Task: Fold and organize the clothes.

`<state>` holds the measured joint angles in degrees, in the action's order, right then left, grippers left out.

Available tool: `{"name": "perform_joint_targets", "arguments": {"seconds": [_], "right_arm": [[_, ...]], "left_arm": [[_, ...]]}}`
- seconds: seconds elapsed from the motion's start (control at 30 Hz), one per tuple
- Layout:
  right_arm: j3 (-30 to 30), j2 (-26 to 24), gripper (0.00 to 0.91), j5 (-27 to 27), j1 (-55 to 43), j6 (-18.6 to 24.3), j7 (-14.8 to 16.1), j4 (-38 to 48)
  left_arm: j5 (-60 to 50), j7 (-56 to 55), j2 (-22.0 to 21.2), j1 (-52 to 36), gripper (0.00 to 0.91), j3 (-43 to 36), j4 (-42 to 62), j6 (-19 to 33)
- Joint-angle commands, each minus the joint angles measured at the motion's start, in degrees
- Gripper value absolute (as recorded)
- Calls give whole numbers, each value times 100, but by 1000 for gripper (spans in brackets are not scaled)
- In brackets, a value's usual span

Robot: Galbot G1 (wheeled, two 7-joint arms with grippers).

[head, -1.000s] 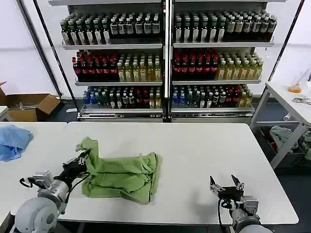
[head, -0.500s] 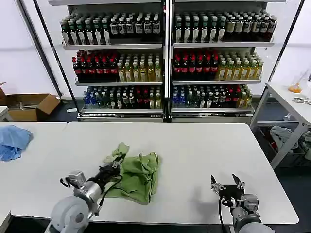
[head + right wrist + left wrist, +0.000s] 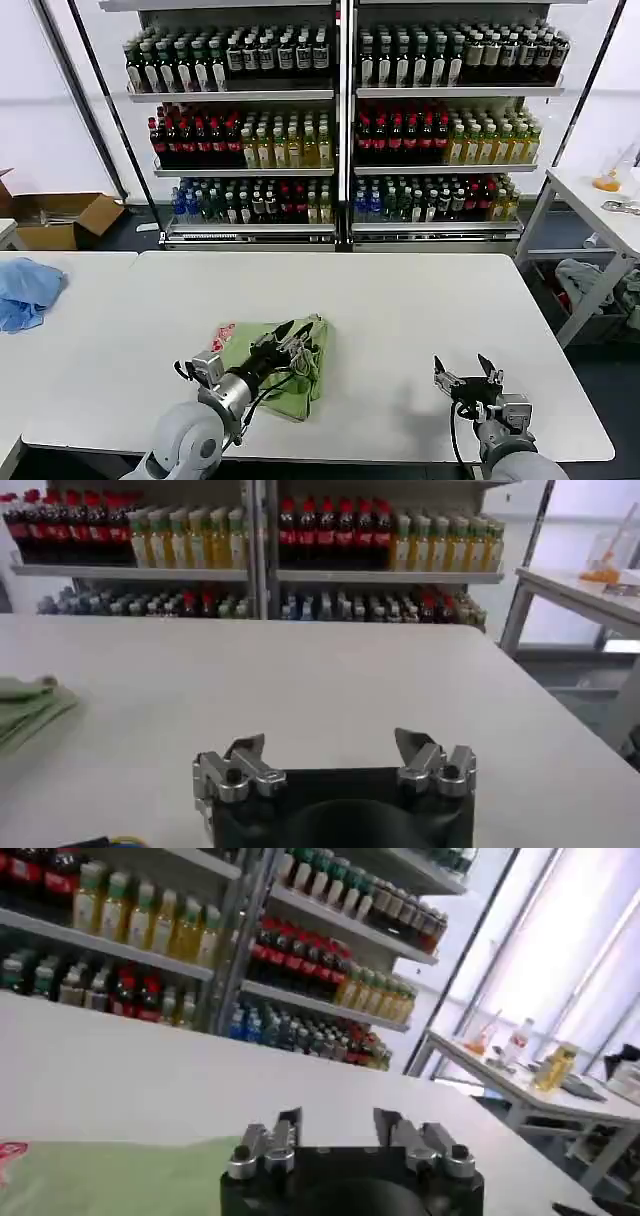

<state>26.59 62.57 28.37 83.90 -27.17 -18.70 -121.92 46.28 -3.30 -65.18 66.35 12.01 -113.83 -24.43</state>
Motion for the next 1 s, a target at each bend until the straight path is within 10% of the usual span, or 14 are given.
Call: {"name": "perform_joint_targets", "arguments": {"seconds": [0.03,0.53,1.0], "right_arm": [[-31,17,907,10,-80,1,-2,35],[-58,119,907,-58,-60,0,-12,33],[-4,171,907,-127,26,-31,-46,-48]], "left_arm": [[361,185,309,286,907,576,-268,110],[-1877,-558,462,1252,907,1387,329,498],[-592,-712,362,855,907,1194,775,69]]}}
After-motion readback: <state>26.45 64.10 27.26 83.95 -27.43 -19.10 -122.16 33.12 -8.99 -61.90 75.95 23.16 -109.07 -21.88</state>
